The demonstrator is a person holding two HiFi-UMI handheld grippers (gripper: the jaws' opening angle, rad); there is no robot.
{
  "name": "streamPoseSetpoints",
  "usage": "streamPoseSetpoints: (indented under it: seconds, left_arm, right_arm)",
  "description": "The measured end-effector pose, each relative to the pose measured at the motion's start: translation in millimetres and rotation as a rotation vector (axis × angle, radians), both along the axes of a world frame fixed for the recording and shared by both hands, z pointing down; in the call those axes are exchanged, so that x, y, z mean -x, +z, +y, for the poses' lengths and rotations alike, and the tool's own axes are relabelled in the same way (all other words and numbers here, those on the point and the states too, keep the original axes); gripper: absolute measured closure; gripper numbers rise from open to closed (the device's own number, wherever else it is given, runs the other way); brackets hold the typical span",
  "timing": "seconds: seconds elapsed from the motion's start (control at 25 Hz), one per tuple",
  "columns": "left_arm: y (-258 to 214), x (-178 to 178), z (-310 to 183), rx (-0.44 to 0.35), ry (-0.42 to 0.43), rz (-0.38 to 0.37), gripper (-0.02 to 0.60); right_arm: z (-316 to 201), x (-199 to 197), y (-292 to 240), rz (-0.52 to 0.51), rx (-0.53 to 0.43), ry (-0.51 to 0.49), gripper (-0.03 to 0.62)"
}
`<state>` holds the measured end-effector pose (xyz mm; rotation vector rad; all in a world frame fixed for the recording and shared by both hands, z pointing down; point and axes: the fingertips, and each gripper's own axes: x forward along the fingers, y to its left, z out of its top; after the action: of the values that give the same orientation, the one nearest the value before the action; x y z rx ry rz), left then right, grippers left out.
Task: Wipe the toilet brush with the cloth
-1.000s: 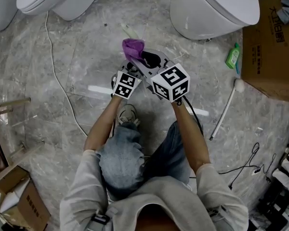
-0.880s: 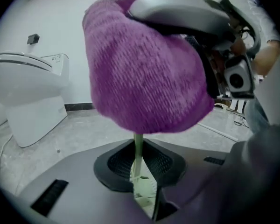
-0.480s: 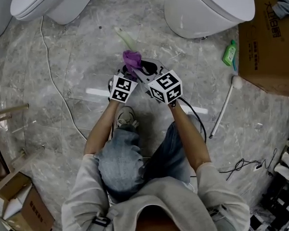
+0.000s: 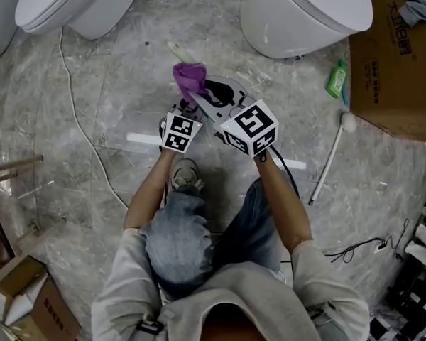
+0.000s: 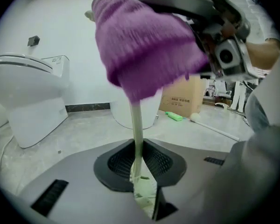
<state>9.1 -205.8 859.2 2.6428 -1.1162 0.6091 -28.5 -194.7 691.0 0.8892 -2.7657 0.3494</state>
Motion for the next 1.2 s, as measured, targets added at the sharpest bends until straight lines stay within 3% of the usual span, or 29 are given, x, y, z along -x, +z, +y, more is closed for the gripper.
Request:
streamPoseSetpoints:
  seconds: [0.2, 0.32, 1.2]
  left_arm:
    - [0.9, 0.2, 1.0, 0.007, 0.002, -0.004, 0.517]
    - [1.5, 0.9, 0.5, 0.012, 0.001, -0.009, 0.517]
    - [2.6, 5.5, -0.9, 0.027, -0.007, -0.033, 0.517]
  right_arm:
    - [-20.9, 0.1, -67.7, -0.120, -0.089, 0.048, 0.482]
    - [-32.3, -3.9, -75.7, -0.127, -0.092, 0.067, 0.482]
    - [-2.7, -47.1, 67.6, -0.037, 0.186, 0.195, 0.482]
